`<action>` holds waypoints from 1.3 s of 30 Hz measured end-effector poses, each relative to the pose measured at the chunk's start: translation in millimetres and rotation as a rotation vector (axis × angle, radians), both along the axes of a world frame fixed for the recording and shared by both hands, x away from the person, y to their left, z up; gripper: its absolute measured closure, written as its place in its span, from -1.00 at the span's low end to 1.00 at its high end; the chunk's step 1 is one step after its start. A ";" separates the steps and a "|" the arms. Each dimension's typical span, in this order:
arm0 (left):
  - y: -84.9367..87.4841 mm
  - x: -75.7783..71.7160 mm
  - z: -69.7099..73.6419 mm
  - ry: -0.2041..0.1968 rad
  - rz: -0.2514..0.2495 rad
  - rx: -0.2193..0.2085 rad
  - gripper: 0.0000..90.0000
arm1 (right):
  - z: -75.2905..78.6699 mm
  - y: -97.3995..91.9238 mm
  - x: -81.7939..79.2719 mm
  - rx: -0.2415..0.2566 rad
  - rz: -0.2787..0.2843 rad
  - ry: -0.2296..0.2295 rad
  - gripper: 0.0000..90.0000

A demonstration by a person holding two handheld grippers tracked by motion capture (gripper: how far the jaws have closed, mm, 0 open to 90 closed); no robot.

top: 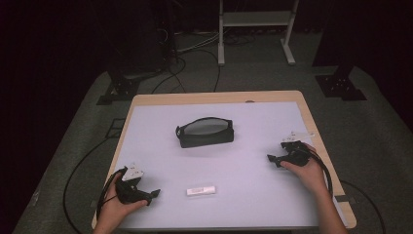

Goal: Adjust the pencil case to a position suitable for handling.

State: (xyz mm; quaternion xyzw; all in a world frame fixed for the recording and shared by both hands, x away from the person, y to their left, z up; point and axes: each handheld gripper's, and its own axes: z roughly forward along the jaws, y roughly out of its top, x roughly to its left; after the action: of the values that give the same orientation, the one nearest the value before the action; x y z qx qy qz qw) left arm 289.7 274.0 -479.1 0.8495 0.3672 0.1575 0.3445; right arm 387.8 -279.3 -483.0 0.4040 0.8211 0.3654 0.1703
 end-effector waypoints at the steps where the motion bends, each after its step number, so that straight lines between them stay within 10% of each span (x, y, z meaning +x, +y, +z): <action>1: 0.0 0.0 0.0 0.000 0.000 0.000 -1.00 | 0.0 0.0 0.0 0.000 0.000 0.000 -0.62; 7: -0.2 -0.2 0.3 -0.002 -0.002 0.007 -1.00 | 1.4 -1.1 -0.2 0.002 -0.009 -0.003 -0.46; 8: -0.2 -0.3 0.1 -0.002 0.000 0.005 -1.00 | 3.8 -2.7 -1.2 0.008 -0.008 -0.014 -0.15; 39: 0.4 0.1 -0.4 0.002 0.001 -0.002 -1.00 | 43.1 14.9 9.7 0.077 0.087 -0.099 0.11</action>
State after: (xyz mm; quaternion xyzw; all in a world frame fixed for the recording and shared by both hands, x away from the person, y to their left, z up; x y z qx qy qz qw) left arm 289.8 274.4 -479.5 0.8492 0.3680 0.1565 0.3448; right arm 397.5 -264.5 -439.9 0.3556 0.8139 0.4233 0.1788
